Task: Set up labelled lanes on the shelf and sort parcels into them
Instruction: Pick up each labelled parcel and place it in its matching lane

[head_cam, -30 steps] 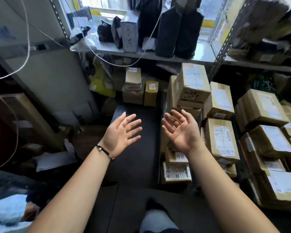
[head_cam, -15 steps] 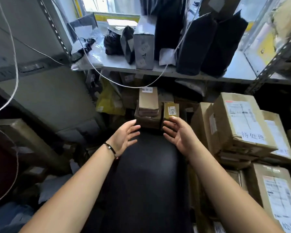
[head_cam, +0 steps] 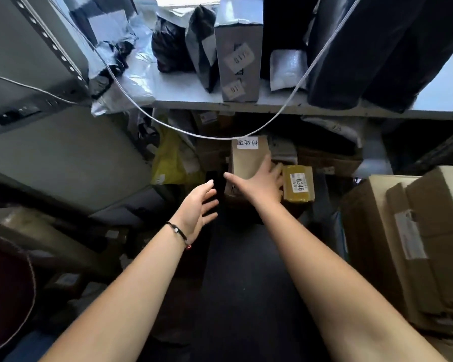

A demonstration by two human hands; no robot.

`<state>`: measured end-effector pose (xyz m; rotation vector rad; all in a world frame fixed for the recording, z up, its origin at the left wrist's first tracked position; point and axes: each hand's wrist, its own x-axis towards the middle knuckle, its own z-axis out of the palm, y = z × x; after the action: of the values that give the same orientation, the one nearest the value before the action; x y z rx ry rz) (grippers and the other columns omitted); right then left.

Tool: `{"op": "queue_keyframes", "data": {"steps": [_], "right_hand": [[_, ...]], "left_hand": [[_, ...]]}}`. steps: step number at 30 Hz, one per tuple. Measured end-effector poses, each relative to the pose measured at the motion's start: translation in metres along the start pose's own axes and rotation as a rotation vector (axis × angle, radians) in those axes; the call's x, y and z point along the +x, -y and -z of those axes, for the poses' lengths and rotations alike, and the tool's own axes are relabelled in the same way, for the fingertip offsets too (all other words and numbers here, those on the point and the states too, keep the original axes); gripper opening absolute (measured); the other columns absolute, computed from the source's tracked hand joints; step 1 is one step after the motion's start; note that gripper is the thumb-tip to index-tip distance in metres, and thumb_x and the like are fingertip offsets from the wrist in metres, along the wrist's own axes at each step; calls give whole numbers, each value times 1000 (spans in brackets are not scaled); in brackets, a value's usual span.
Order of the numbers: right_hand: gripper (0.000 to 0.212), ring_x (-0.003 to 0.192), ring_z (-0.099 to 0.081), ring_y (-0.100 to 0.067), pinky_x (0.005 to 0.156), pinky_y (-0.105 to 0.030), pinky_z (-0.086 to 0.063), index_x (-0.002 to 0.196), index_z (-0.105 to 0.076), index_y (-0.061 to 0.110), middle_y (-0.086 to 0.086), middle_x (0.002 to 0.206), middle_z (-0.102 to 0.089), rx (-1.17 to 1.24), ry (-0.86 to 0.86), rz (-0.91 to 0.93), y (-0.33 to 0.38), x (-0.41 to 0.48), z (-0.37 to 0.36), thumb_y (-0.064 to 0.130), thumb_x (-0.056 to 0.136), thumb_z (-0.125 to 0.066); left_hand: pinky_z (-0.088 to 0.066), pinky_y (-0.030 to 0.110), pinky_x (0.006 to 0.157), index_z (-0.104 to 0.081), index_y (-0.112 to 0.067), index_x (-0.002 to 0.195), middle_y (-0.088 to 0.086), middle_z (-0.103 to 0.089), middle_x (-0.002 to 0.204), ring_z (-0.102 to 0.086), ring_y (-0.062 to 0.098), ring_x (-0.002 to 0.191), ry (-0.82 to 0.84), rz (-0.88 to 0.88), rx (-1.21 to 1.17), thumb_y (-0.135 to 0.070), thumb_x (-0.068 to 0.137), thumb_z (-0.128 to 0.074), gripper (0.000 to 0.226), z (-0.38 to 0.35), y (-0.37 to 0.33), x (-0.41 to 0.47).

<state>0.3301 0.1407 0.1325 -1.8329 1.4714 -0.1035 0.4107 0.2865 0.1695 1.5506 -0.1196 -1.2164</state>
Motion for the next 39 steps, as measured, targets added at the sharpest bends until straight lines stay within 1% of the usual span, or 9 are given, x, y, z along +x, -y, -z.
{"op": "queue_keyframes", "data": {"steps": [3, 10, 13, 21, 26, 30, 33, 37, 39], "right_hand": [[117, 138, -29, -43, 105, -60, -41, 157, -12, 27, -20, 154, -22, -147, -52, 1, 15, 11, -9, 66, 69, -77], [109, 139, -27, -37, 106, -51, -40, 157, -20, 28, -10, 151, -31, 106, -49, -61, -24, -58, 2, 47, 69, -82], [105, 136, -27, -28, 104, -47, -42, 152, -23, 35, 0, 148, -32, 100, -50, 32, -33, -97, 8, 46, 66, -82], [98, 132, -29, -16, 102, -48, -46, 144, -31, 44, 15, 143, -35, 89, -90, 353, -26, -178, 53, 41, 61, -82], [99, 134, -30, -16, 108, -46, -42, 144, -34, 40, 13, 143, -39, 32, -148, 512, -19, -233, 84, 39, 59, -84], [100, 135, -29, -12, 108, -34, -41, 145, -33, 43, 17, 145, -35, -73, -150, 594, -27, -287, 99, 39, 58, -83], [102, 137, -29, -7, 112, -30, -36, 148, -32, 44, 20, 145, -34, -26, -122, 571, -40, -316, 113, 32, 61, -85], [120, 142, -29, -11, 119, -38, -32, 156, -9, 47, 7, 152, -25, 111, -209, 356, -58, -332, 122, 28, 66, -88], [117, 142, -34, -18, 117, -46, -36, 159, -4, 39, -1, 157, -25, 409, -216, 126, -69, -333, 121, 28, 76, -86]], "left_hand": [[-39, 46, 112, -42, -21, 149, 1, -43, 153, -45, 24, 137, -24, -1, -13, -43, 100, -49, 54, 13, -5, -3], [-46, 37, 105, -62, -33, 120, -10, -63, 124, -57, 6, 118, -112, -323, 244, -42, 85, -64, 36, 61, -64, -47], [-49, 38, 99, -62, -36, 113, -5, -63, 126, -59, 12, 117, -133, -345, 172, -47, 78, -61, 36, 68, -82, -60], [-43, 42, 107, -50, -26, 138, -12, -59, 126, -51, 15, 126, 76, -177, 412, -46, 94, -61, 50, 51, -49, -82], [-46, 41, 98, -59, -31, 123, -8, -64, 120, -56, 16, 116, 244, -196, 483, -72, 69, -64, 67, 41, -47, -114], [-45, 43, 93, -64, -24, 126, 5, -69, 116, -60, 24, 105, 547, -127, 444, -55, 70, -72, 64, 45, -49, -130], [-52, 34, 81, -63, -8, 124, 11, -69, 106, -65, 20, 88, 631, -90, 413, -40, 70, -75, 64, 35, -41, -142], [-59, 24, 65, -67, -11, 111, 2, -76, 91, -72, 11, 73, 605, -72, 344, -26, 96, -58, 23, 21, -16, -160], [-60, 29, 66, -60, -11, 124, 6, -75, 104, -74, 15, 83, 572, -133, 284, -25, 86, -71, 42, 14, -2, -169]]}}
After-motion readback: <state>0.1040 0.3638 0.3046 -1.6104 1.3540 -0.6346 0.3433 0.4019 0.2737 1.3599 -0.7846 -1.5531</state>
